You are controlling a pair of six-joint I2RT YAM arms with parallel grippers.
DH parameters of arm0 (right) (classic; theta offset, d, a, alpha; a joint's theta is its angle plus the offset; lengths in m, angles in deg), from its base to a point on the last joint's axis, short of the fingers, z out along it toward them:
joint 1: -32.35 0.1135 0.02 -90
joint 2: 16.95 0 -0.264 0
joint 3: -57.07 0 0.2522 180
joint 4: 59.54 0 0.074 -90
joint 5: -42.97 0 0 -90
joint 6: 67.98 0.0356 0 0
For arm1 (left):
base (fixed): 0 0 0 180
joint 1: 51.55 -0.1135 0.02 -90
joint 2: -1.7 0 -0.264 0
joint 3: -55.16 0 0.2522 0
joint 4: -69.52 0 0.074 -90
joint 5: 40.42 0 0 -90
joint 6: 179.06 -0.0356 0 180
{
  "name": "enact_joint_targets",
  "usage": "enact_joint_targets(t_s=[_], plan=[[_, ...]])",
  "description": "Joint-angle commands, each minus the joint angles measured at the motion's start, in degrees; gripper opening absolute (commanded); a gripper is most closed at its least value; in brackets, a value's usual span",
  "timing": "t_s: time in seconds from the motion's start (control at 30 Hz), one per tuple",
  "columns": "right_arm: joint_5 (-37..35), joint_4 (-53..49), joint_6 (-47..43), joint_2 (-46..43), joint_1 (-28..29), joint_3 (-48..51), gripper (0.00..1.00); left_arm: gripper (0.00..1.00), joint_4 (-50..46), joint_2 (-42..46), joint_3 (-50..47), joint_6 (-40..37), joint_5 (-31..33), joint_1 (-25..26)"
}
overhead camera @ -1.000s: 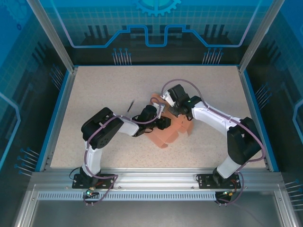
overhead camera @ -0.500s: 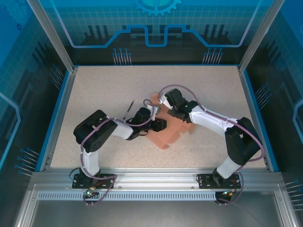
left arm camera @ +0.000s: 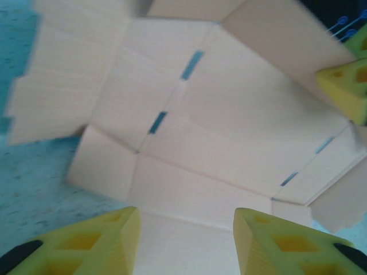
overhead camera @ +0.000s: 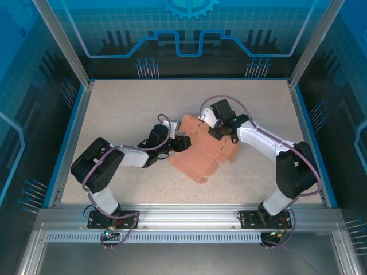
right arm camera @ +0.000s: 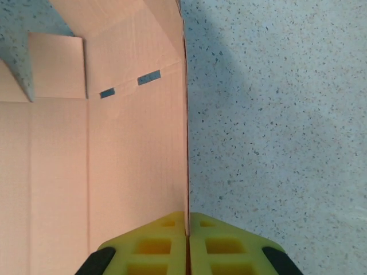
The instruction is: Fold the paper box
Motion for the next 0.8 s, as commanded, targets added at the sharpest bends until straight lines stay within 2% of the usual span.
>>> enact_joint_targets(t_s=[0.0,0.17,0.5,0.77], plan=[[7.88,-3.39,-0.19,-1.37,-1.81,-2.16,0.08,0.48,-4.53,0.94,2.62,-4.10,2.19,-0.59],[10.81,-3.93,-0.05,-0.88,-3.11,-2.88,0.07,0.51,-6.26,1.05,4.88,-7.30,1.78,-1.14],[11.08,-4.73,0.66,-0.53,-3.52,-3.35,0.07,0.54,-12.40,0.61,10.95,-11.08,-2.11,-3.52],[10.76,-4.83,1.35,-0.32,-3.98,-3.62,0.07,0.54,-14.58,-1.84,11.15,-10.34,-4.82,-3.90]])
